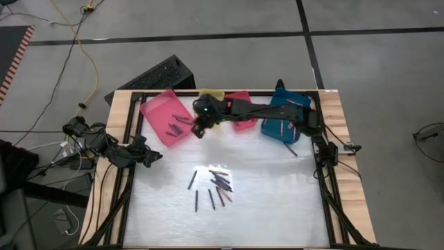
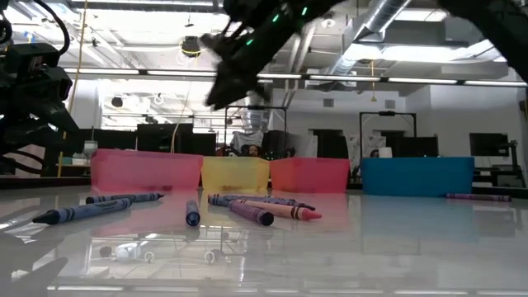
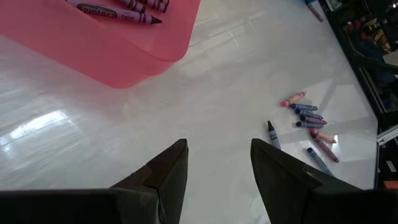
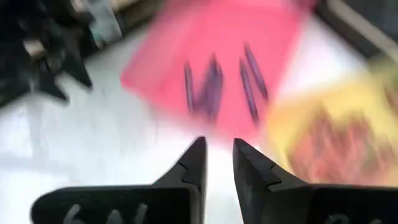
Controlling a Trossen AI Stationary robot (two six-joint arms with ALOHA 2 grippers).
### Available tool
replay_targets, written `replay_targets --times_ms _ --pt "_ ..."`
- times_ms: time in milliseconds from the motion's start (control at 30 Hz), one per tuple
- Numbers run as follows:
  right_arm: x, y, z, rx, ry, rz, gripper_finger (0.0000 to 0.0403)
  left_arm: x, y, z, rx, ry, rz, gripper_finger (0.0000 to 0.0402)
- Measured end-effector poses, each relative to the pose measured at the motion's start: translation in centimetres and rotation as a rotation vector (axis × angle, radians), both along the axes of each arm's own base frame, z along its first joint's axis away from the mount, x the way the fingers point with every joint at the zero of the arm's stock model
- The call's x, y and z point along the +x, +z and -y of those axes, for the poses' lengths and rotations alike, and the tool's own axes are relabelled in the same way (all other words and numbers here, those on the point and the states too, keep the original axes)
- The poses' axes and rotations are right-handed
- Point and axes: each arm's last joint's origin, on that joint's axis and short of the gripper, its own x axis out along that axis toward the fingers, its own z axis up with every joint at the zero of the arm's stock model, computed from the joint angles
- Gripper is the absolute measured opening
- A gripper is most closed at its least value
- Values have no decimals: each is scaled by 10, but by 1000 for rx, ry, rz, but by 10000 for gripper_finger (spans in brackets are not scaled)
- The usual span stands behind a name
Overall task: Sort crayons
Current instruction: Put the violet crayon into the pink bin
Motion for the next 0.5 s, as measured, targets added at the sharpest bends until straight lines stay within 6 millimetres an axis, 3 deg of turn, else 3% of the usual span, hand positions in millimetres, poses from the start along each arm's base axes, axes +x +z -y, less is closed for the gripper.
replay_targets --times_ms 133,333,500 --pt "-44 19 -26 82 -72 -260 76 0 0 0 0 -1 0 165" --pt "-99 10 -91 3 -179 -799 75 0 0 0 -6 -9 -4 165" --pt "-117 -10 -134 -14 -209 -842 75 0 0 0 -8 -12 -5 165"
